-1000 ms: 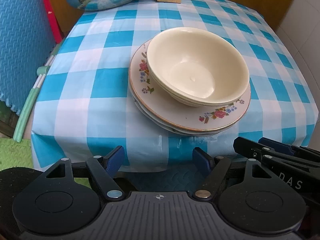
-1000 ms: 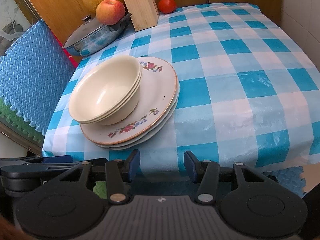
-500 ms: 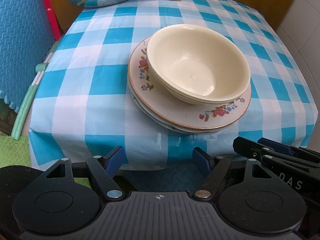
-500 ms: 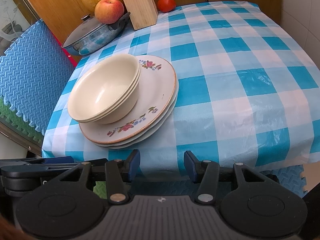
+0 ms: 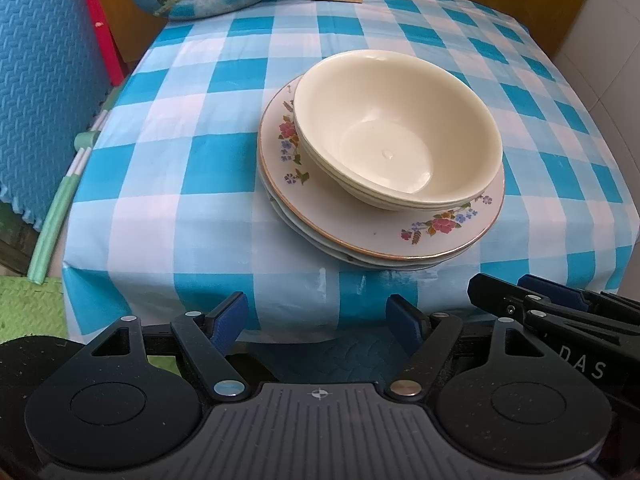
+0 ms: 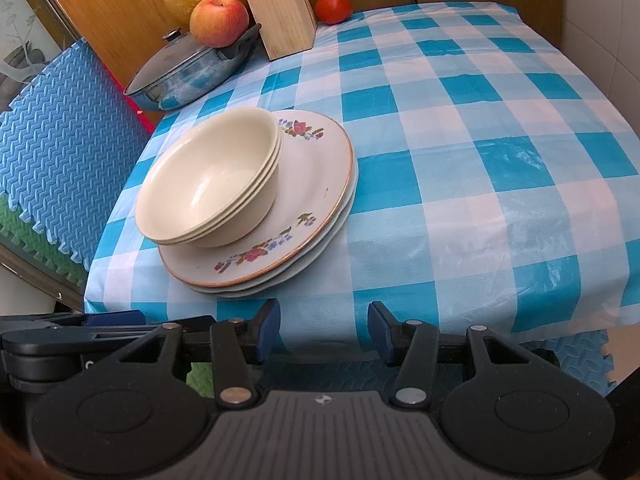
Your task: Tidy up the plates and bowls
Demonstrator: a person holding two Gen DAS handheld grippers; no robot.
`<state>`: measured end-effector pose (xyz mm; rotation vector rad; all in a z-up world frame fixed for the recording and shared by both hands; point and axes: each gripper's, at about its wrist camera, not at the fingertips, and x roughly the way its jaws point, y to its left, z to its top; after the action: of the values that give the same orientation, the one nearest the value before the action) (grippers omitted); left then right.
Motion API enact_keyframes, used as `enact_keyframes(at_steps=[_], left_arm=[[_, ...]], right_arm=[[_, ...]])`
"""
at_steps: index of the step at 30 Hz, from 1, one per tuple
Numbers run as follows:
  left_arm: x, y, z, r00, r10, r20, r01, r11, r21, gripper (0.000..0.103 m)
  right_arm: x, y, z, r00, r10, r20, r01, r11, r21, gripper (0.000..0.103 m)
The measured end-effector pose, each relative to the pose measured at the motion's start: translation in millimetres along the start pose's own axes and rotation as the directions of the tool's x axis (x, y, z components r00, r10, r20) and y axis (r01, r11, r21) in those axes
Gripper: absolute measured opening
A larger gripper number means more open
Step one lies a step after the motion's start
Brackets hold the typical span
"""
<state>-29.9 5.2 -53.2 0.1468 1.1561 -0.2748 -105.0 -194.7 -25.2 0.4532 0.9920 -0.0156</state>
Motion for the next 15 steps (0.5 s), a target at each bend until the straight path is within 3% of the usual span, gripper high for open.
enact_keyframes(at_steps=[15], left_arm=[[-3.9,-1.4,0.4,1.000,0.009,0.020,-0.009,1.000,0.016,0.081]], right_arm=[[0.2,1.5,0.2,1.000,0.003,0.006,-0.003,1.000,0.001,0.046]])
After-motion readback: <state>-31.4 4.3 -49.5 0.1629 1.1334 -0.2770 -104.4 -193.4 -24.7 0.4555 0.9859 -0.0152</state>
